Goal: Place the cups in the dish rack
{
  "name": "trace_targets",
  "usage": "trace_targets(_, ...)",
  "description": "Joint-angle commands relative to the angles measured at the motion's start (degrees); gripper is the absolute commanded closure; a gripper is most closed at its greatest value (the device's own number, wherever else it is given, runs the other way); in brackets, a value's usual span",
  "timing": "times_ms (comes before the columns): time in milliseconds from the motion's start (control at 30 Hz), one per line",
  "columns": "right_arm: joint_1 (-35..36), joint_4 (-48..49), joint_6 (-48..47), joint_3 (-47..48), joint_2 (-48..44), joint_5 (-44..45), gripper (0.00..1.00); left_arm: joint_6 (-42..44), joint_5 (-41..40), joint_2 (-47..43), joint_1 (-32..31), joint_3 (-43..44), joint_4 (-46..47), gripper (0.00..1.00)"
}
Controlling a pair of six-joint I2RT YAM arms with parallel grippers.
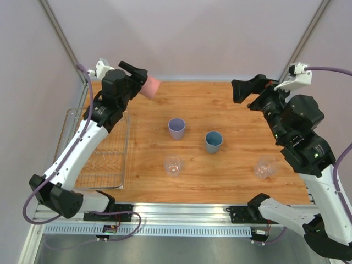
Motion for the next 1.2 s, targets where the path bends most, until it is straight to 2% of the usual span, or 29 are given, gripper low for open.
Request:
trace_targets(0, -0.03, -6.89, 0.93, -4.58, 2.18, 4.87, 0.0, 23.66, -14.11, -4.13, 4.03, -2.78, -5.58, 0.59)
trace_targets(67, -0.12, -4.96, 2.16, -6.87, 2.18, 6.26, 0.0, 27.99, -22.26, -6.66, 6.23, -7.87, -3.93, 0.59)
trace_targets(200, -1.43, -2.84, 2.78, -7.67, 5.24, 6.45, 0.0, 32.74, -29.08, -10.63, 15.0, -19.02, -0.58, 0.58)
trace_targets(300, -2.32, -4.5, 4.1, -6.88, 8.06, 8.55, 0.0, 37.4, -32.93, -11.51, 17.4, -24.14, 8.19, 0.57)
trace_targets(333, -3.19, -4.68, 4.97, -6.79, 9.54, 8.56, 0.0, 41.94, -34.17, -11.43, 18.28, -27.63, 15.7, 0.57)
trace_targets(433, -5.91, -3.55, 6.29, -7.66, 10.96, 5.76, 0.0, 45.05, -37.08, -10.9, 20.3, -33.44, 28.46, 0.57)
trace_targets(633, -13.03, -0.47, 8.41, -10.83, 14.39, -2.59, 0.0, 40.58, -39.62, -1.69, 25.58, -34.88, 34.13, 0.56)
trace_targets(767, -13.57, 2.69, 4.91, -13.11, 15.27, 0.2, 0.0, 39.35, -44.54, 6.92, 27.69, -32.33, 36.69, 0.55)
trace_targets(867, -13.83, 6.56, 4.02, -14.61, 15.1, 2.75, 0.0, 34.71, -45.34, 11.42, 28.31, -29.87, 33.63, 0.55)
trace_targets(1000, -14.97, 10.08, 2.96, -15.5, 16.76, 3.02, 0.0, 20.57, -49.55, 16.07, 29.36, -26.1, 24.49, 0.55)
trace_targets(1100, -16.2, 10.26, 2.17, -14.36, 18.78, 2.49, 0.0, 9.15, -51.31, 21.08, 30.24, -21.28, 14.13, 0.55)
trace_targets(1133, -16.47, 9.56, 1.73, -12.96, 19.57, 2.49, 0.0, 3.29, -52.54, 22.05, 30.24, -19.77, 5.92, 0.56)
trace_targets(1167, -16.73, 9.12, 1.73, -12.34, 20.97, 2.23, 0.0, -1.82, -54.81, 24.32, 30.41, -18.37, 3.32, 0.57)
